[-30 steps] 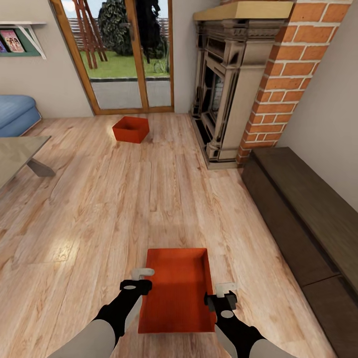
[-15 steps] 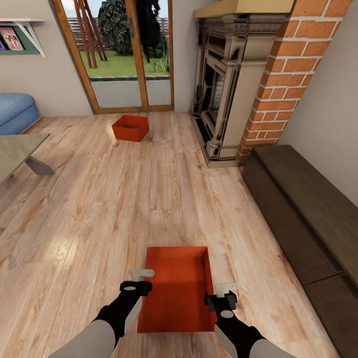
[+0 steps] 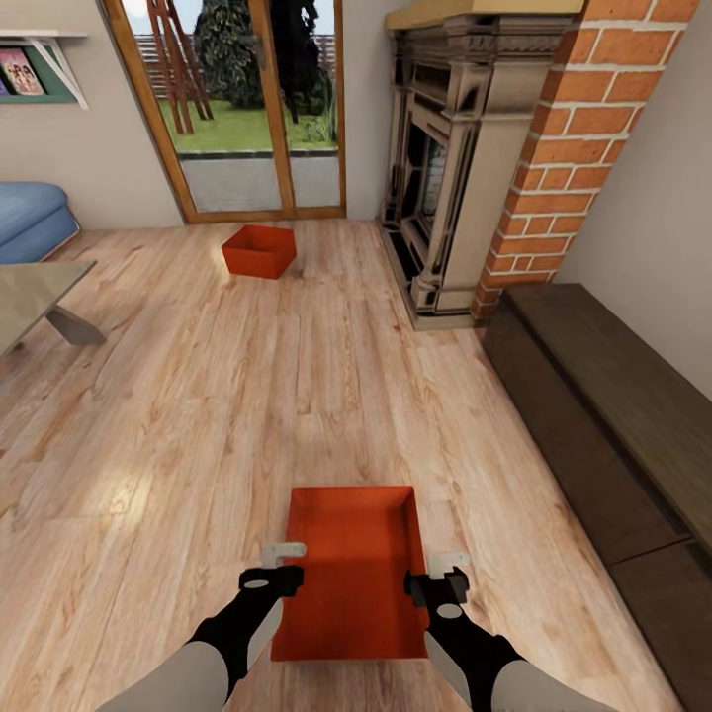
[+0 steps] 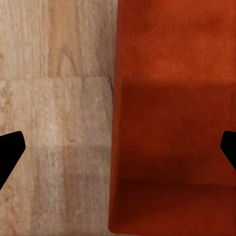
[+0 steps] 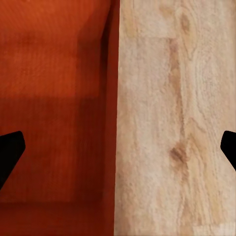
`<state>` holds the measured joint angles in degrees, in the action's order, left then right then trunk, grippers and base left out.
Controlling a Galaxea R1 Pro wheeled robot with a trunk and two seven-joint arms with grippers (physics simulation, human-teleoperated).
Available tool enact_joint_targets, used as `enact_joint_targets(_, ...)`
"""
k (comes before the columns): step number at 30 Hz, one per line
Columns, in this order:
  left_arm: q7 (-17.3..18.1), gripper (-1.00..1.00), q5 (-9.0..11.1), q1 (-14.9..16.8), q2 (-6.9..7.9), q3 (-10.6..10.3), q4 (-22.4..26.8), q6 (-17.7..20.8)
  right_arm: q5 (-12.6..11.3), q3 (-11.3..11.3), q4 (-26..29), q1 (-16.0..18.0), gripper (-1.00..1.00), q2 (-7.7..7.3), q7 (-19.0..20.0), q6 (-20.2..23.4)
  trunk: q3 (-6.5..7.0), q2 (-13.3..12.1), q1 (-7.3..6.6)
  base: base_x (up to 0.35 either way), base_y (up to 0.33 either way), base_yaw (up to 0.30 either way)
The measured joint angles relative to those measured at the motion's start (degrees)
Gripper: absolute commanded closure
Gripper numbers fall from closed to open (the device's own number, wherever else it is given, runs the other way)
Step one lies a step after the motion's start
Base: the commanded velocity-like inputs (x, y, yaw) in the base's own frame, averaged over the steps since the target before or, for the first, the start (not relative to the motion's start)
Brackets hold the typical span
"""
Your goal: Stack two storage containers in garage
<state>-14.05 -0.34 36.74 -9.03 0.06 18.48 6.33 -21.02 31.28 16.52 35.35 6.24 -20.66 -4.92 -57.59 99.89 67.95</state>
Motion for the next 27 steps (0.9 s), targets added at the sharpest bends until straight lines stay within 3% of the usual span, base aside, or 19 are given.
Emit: enact_joint_targets(27, -0.09, -1.00, 0.02, 0.00, 0.25, 0.04, -0.03, -0.02, -0.08, -0.10, -0.19, 0.11, -1.00, -0.07, 1.50, -0.21, -4.85, 10.83, 5.93, 0.000, 0.000, 0.000)
